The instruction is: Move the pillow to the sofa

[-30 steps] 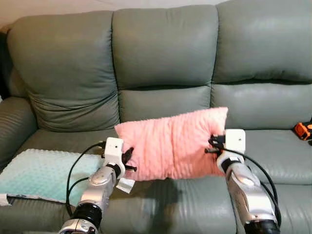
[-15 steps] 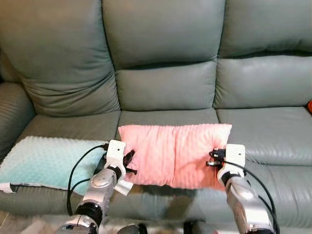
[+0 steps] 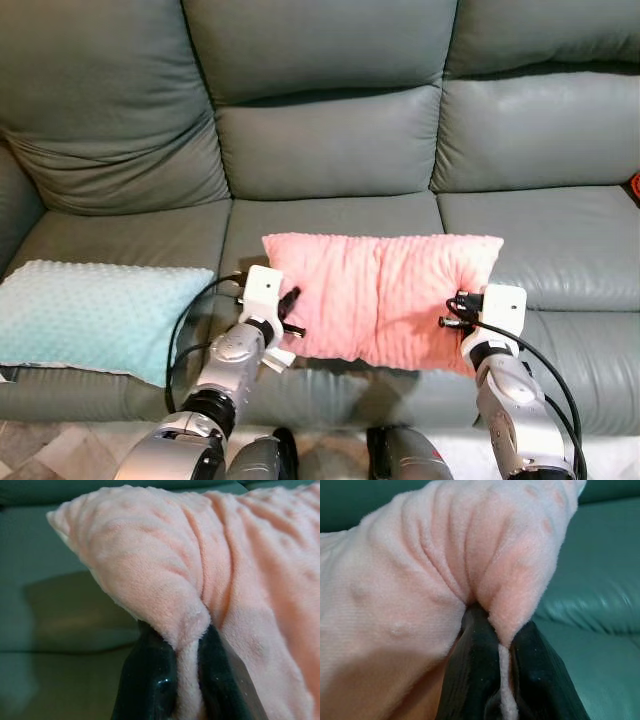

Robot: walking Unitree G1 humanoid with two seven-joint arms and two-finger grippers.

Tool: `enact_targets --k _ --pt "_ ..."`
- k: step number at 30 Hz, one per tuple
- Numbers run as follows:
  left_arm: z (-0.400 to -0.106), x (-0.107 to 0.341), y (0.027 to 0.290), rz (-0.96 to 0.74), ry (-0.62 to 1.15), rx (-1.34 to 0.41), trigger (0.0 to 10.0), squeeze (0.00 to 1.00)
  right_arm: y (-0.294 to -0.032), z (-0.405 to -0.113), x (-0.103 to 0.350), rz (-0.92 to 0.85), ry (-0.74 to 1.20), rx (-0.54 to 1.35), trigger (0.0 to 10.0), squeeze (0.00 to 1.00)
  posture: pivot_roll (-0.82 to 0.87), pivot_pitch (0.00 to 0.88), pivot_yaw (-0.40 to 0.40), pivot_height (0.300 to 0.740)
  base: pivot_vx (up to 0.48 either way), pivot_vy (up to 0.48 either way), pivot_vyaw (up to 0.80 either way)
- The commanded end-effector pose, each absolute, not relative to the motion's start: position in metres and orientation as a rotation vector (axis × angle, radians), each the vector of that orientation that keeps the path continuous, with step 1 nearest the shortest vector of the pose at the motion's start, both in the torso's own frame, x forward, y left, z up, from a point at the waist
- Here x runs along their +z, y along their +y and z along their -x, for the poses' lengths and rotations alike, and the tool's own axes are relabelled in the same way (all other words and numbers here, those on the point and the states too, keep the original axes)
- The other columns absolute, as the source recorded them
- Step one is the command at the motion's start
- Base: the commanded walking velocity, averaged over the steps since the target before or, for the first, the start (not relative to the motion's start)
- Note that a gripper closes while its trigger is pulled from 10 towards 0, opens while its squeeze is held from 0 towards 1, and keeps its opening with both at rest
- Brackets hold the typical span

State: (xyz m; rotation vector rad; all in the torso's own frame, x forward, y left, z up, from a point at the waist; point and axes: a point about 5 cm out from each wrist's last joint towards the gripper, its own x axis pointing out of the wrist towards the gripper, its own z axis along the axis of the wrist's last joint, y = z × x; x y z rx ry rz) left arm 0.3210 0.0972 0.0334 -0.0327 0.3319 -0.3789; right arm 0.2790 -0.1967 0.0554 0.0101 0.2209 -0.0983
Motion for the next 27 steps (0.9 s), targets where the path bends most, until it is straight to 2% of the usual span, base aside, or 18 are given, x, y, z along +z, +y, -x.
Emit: enact_targets --k 1,8,21,22,23,24,25,27 --pt "-0.318 0.029 0.101 0.019 0.347 -0.371 10.0 0.00 -0.192 -0.276 0.058 -0.011 0.198 -0.081 10.0 0.00 -0.10 0.347 0.101 0.740 0.000 0.000 0.00" --pt "-0.319 0.030 0.095 0.032 0.342 -0.359 10.0 0.00 -0.193 -0.277 0.056 -0.018 0.196 -0.063 10.0 0.00 -0.10 0.362 0.093 0.740 0.000 0.000 0.00" --pt "-0.327 0.038 0.107 0.039 0.298 -0.263 10.0 0.00 -0.199 -0.298 0.069 -0.039 0.153 -0.062 10.0 0.00 -0.08 0.384 0.091 0.740 0.000 0.000 0.00" --pt "-0.328 0.039 0.109 0.038 0.295 -0.253 10.0 0.00 -0.199 -0.299 0.069 -0.046 0.150 -0.061 10.0 0.09 -0.08 0.386 0.091 0.740 0.000 0.000 0.00" --pt "-0.329 0.039 0.111 0.033 0.290 -0.241 10.0 0.32 -0.200 -0.299 0.070 -0.056 0.147 -0.059 10.0 0.69 -0.08 0.387 0.091 0.740 0.000 0.000 0.00" --pt "-0.329 0.040 0.114 0.030 0.285 -0.228 10.0 0.57 -0.199 -0.299 0.070 -0.066 0.145 -0.057 10.0 1.00 -0.08 0.388 0.092 0.740 0.000 0.000 0.00" --pt "-0.331 0.042 0.119 -0.003 0.270 -0.198 10.0 1.00 -0.199 -0.299 0.070 -0.070 0.145 -0.053 10.0 1.00 -0.08 0.389 0.090 0.740 0.000 0.000 0.00" --pt "-0.331 0.042 0.119 -0.003 0.270 -0.198 10.0 1.00 -0.199 -0.299 0.070 -0.070 0.145 -0.053 10.0 1.00 -0.08 0.389 0.090 0.740 0.000 0.000 0.00"
